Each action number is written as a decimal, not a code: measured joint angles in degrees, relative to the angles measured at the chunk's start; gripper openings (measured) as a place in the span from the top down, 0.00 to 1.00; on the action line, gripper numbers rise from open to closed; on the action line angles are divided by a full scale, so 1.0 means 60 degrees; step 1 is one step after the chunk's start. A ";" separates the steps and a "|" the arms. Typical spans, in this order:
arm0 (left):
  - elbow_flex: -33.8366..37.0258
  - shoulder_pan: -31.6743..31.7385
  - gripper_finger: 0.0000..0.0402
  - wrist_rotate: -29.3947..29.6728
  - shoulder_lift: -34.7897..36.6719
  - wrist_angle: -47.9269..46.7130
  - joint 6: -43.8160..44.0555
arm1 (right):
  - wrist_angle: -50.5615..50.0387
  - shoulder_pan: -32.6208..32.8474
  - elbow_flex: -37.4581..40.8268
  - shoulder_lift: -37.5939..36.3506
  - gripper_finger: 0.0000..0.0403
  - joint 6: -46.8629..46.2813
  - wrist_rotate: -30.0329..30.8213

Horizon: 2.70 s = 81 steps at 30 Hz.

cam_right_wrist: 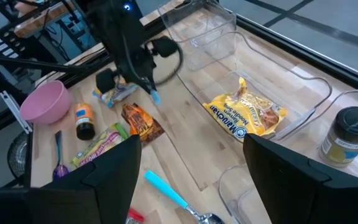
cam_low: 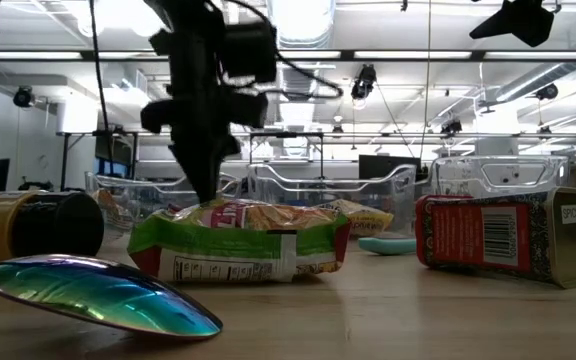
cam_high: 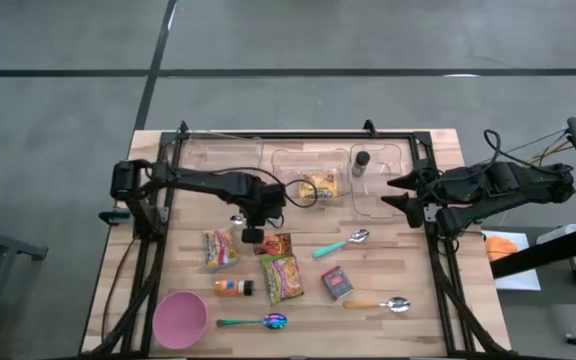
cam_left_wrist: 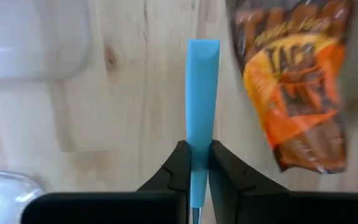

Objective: Pick & Place Food Item
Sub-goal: Put the left blue spoon into the left transparent bin

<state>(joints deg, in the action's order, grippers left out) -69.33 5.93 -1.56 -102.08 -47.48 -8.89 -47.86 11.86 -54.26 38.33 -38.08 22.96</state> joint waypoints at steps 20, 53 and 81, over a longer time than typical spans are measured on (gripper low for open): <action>-0.0082 0.2365 0.92 0.1780 0.4092 0.0046 0.1640 | 0.0018 0.0002 0.0007 0.0000 0.31 0.0348 0.0001; 0.1295 0.5304 0.92 -0.0365 0.1887 0.0578 -0.0535 | 0.0051 0.0000 0.0011 0.0001 0.31 0.0220 -0.0115; 0.1295 0.4317 0.92 -0.0164 0.1757 -0.0120 -0.1325 | 0.0044 0.0002 0.0011 0.0001 0.31 0.0192 -0.0160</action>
<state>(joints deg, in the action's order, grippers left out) -61.56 31.83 -2.55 -91.54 -48.19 -16.84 -47.59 11.87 -54.19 38.33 -36.93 22.00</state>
